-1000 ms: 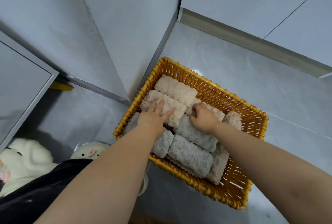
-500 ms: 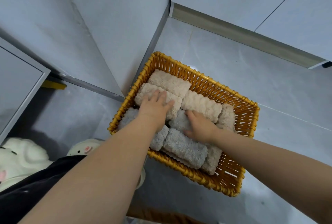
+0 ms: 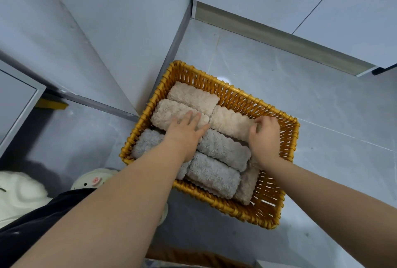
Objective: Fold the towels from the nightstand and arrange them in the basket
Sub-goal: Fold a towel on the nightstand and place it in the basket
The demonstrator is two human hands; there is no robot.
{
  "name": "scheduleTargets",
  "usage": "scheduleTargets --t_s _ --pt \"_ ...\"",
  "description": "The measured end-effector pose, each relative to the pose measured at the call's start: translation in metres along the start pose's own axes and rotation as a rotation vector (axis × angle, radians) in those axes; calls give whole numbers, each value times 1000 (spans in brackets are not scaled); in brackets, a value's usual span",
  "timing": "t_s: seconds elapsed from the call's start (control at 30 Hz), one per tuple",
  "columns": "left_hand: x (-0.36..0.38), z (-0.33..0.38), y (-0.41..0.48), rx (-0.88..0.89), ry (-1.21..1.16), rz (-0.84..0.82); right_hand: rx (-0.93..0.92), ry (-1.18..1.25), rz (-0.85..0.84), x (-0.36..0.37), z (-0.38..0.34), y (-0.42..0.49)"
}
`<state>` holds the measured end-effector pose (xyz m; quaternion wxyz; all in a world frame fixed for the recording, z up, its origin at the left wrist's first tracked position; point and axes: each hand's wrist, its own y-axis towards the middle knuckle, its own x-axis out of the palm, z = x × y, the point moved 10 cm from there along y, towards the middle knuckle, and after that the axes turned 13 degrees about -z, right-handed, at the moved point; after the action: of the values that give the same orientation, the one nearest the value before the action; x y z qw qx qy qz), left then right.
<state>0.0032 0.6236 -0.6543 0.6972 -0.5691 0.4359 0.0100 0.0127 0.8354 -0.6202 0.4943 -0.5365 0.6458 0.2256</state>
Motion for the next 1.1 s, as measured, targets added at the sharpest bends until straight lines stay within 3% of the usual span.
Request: scheduleTargets --t_s 0.07,0.17,0.27,0.37,0.53,0.67,0.83,0.93,1.1 --pt "-3 9 0 27 30 10 271 125 -10 -2 40 6" --pt "-11 22 1 62 34 22 448 175 -291 32 72 9" --pt "-17 27 1 77 25 28 398 24 -510 62 79 9" --pt "-19 27 0 89 -7 33 321 -235 -573 49 63 14" --pt "-40 18 -7 186 -400 145 259 -511 -654 -11 -2 19" --pt "-53 -8 -13 145 -1069 219 289 -224 -689 -44 -30 20" --pt "-56 -25 -19 195 -1803 146 206 285 -474 -60 -62 15" --pt "-59 -22 -23 299 -1989 76 135 426 -381 -61 -77 11" --pt "-63 -9 -27 468 -2139 -60 27 585 -489 -49 -95 7"
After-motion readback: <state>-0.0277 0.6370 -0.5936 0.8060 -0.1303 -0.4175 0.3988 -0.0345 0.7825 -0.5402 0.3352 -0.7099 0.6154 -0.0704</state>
